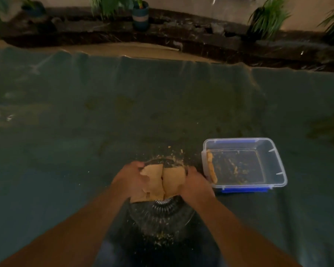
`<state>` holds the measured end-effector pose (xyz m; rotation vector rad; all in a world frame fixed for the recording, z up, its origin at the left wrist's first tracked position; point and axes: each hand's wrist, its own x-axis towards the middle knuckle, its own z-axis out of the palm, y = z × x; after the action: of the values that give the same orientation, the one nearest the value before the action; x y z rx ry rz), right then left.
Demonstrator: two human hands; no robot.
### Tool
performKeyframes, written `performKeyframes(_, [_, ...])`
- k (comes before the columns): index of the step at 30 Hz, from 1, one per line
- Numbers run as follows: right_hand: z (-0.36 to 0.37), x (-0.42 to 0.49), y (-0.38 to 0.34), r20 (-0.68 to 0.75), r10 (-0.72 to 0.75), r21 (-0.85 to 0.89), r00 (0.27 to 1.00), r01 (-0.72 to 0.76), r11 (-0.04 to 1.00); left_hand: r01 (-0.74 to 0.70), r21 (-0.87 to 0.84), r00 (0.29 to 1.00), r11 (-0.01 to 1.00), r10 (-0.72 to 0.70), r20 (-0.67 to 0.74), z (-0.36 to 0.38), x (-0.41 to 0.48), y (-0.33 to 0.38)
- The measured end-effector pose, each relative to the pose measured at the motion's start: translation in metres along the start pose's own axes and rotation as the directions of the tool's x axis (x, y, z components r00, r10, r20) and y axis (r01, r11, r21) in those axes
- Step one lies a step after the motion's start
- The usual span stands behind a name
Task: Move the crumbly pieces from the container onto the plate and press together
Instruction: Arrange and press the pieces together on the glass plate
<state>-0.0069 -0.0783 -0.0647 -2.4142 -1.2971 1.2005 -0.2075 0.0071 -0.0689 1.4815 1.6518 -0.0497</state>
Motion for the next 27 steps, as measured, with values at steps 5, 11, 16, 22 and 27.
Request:
performKeyframes(5, [0.034,0.003,0.010,0.005,-0.129,-0.420,0.992,0.119,0.900,-0.144,0.522,0.978,0.841,0.200,-0.051,0.025,0.007,-0.021])
performKeyframes(11, [0.033,0.015,0.009,0.107,-0.436,-0.549,0.893,0.419,0.723,-0.211,0.636,0.936,0.742,0.342,-0.088,0.028,0.013,-0.012])
performKeyframes(16, [0.028,0.028,0.008,0.087,-0.440,-0.627,0.894,0.392,0.673,-0.312,0.533,0.895,0.786,0.431,-0.112,0.022,0.020,-0.006])
performKeyframes(22, [0.025,0.034,0.006,-0.009,-0.477,-0.657,0.879,0.354,0.665,-0.223,0.084,0.972,0.971,0.228,-0.052,0.007,0.015,0.009])
performKeyframes(27, [0.017,0.031,0.009,-0.008,-0.474,-0.586,0.880,0.380,0.716,0.010,-0.243,0.959,0.970,0.060,0.277,-0.006,-0.007,0.001])
